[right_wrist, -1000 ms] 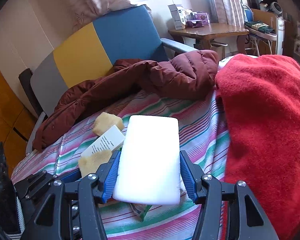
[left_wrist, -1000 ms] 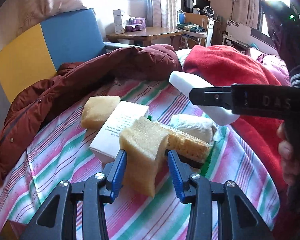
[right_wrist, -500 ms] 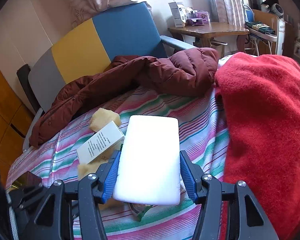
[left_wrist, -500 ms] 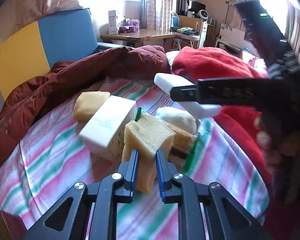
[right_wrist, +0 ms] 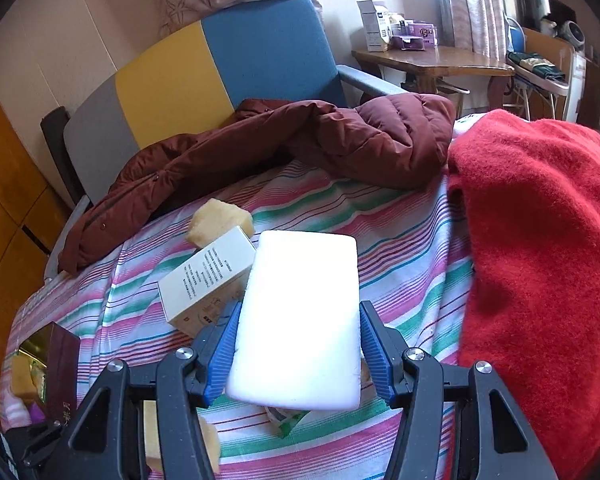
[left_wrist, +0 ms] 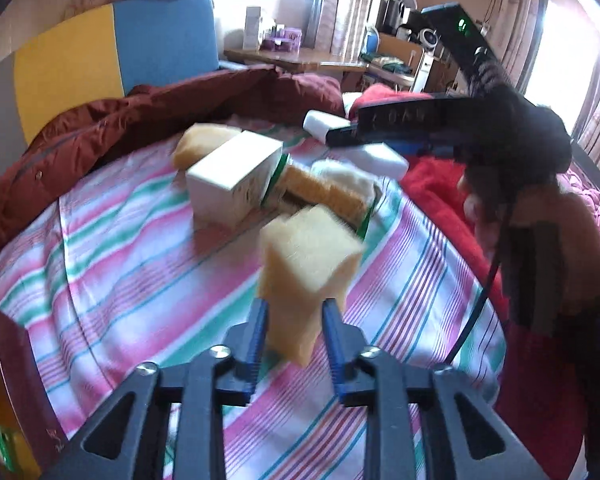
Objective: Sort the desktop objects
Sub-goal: 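Lift the sponge and white block and carry both toward the gold tray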
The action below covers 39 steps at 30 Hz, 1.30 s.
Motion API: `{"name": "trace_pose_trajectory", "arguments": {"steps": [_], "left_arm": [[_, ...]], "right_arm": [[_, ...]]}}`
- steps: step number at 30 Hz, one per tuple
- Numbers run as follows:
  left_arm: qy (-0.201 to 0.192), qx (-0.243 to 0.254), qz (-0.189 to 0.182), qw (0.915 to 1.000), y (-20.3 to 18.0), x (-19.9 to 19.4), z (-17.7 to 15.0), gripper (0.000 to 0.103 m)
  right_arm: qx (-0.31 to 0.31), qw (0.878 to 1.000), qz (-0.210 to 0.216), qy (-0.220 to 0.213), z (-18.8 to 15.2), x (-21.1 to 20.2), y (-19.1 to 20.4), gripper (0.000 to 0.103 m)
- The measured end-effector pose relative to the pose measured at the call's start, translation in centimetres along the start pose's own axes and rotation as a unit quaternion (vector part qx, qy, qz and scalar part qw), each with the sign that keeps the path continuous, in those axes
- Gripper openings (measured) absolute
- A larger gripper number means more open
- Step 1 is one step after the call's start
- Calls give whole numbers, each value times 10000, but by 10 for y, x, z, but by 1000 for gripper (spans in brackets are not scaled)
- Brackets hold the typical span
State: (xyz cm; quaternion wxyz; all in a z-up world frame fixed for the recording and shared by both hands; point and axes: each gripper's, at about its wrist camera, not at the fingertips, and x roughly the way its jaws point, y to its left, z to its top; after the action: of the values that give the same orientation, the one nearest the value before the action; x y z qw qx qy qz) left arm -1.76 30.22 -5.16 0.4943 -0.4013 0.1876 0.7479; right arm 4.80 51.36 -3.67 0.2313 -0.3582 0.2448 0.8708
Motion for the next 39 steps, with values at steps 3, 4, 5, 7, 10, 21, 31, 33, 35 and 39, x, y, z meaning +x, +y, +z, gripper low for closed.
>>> {"name": "trace_pose_trajectory", "arguments": {"steps": [3,4,5,7,10,21,31,33,35,39], "left_arm": [[120,-87,79,9999,8,3,-3,35],[112,-99,68,9999,11,2,-3,37],[84,-50,54,9999,12,1,-3,40],[40,277,68,9996,8,2,1,47],[37,683,-136,9976,4,8,8,48],[267,845,-573,9944,-8,32,14,38],[12,-237,-455,9987,5,-19,7,37],[-53,-367,-374,9986,7,-30,6,37],[-139,-512,-178,9984,11,-47,1,37],[-277,-836,154,9960,24,-81,-10,37]], "right_arm": [[27,10000,-10,32,0,1,-1,58],[26,10000,-14,41,0,1,-1,58],[23,10000,-13,38,-1,1,0,58],[26,10000,-4,38,-1,1,0,59],[41,10000,10,55,-1,1,0,59],[36,10000,-36,60,0,3,-2,59],[-189,9995,131,-207,2,-6,7,59],[-295,9991,188,-241,1,-7,12,59],[-410,9984,256,-285,0,-9,17,59],[-500,9978,293,-320,-1,-10,21,59]]}}
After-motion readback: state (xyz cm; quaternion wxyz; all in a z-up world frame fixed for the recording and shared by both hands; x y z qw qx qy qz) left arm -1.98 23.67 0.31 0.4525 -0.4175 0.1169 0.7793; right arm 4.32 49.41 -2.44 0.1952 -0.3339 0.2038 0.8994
